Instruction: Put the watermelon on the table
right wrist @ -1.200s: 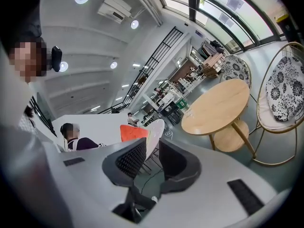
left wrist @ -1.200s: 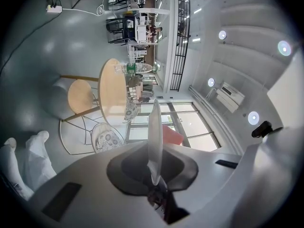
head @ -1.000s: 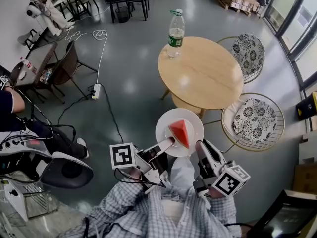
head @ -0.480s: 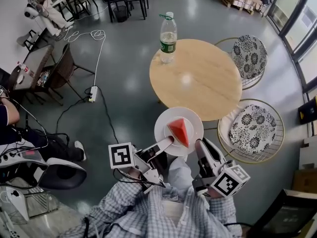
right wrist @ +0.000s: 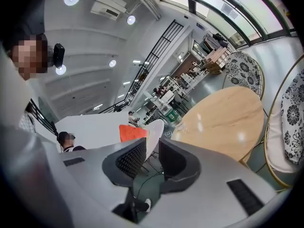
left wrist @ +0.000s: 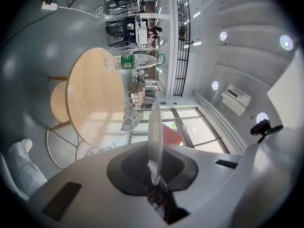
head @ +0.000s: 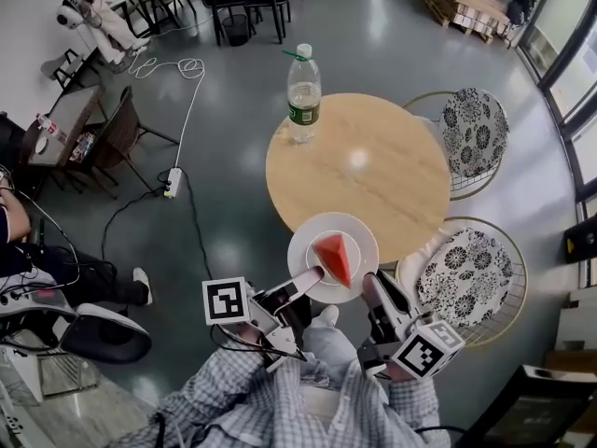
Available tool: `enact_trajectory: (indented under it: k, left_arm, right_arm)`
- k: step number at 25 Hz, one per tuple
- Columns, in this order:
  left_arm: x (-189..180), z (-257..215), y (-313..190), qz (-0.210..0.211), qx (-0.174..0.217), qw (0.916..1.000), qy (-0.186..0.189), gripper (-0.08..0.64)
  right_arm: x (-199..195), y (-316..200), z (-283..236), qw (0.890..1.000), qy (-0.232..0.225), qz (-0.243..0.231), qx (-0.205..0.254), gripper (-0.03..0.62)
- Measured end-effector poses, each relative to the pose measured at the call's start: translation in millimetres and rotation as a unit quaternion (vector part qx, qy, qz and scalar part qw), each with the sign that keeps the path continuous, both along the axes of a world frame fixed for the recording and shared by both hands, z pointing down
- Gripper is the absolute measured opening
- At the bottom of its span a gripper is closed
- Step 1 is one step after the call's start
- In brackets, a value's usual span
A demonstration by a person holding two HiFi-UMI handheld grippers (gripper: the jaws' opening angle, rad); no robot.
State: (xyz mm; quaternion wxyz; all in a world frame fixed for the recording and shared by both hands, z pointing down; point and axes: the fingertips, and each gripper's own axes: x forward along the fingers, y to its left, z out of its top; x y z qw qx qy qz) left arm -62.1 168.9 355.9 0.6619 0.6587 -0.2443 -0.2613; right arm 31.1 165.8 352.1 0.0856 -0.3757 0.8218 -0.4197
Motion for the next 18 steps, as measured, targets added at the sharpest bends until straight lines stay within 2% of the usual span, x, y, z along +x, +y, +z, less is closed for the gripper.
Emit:
enact_trajectory:
  k: [8,18]
  left_arm:
    - [26.6,0.4,-32.6,-0.002,0.002,1.0,0.0,0.031]
    - [35.1,4.6,-62.8,0.007,-0.005,1.0,-0.004,0.031]
  right_arm:
    - [26.9,-33.2,-0.4,1.0,0.001,-0.005,0.005,0.077]
    - [35.9,-61.8,4.1,1.0,-0.007,0.01,-0.003,0.077]
